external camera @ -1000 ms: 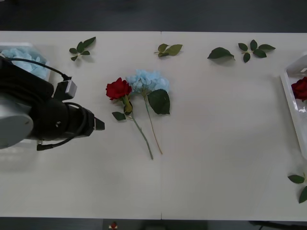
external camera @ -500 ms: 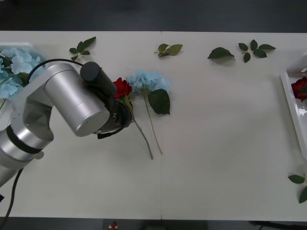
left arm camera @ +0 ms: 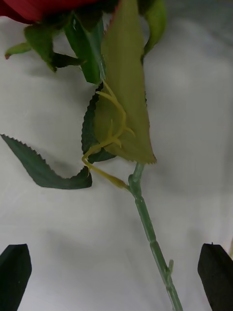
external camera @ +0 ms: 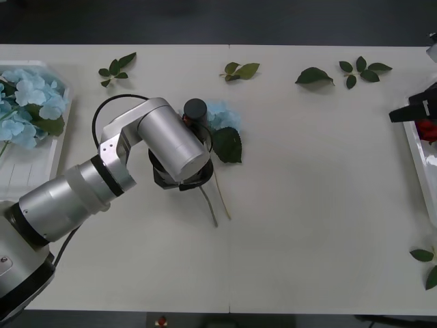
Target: Put the red flowers into the right box and the blue flowers into the left box
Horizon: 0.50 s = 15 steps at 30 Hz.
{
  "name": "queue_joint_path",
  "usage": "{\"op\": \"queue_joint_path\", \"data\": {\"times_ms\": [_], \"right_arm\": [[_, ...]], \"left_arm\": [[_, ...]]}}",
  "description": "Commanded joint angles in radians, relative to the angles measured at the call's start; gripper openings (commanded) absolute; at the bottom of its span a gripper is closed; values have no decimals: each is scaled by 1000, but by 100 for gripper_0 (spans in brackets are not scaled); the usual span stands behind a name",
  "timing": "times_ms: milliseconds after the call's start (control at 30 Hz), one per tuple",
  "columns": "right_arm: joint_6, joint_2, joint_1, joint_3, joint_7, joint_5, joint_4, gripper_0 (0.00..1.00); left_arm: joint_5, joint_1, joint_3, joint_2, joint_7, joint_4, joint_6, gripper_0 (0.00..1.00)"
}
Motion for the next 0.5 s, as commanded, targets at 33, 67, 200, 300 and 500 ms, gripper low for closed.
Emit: {"op": "queue_joint_path", "data": {"times_ms": [33, 67, 200, 300, 500], "right_arm": [[-3, -53, 36, 0, 123, -120, -104, 100], [-3, -53, 41, 0, 129, -137, -114, 100], [-4, -53, 82, 0, 155, -236, -195, 100], [-24, -53, 116, 0, 167, -301, -267, 100], [-155, -53, 188, 0, 179, -356, -453, 100]], "left_arm": [[-10, -70, -13, -50, -34, 105, -32, 100], [-10, -76, -13, -58, -35, 118, -32, 100], [-10, -102, -13, -89, -44, 182, -37, 95], [-10, -108, -15, -93, -52, 197, -47, 93], [-9, -108, -15, -93, -66, 210, -47, 85]]}}
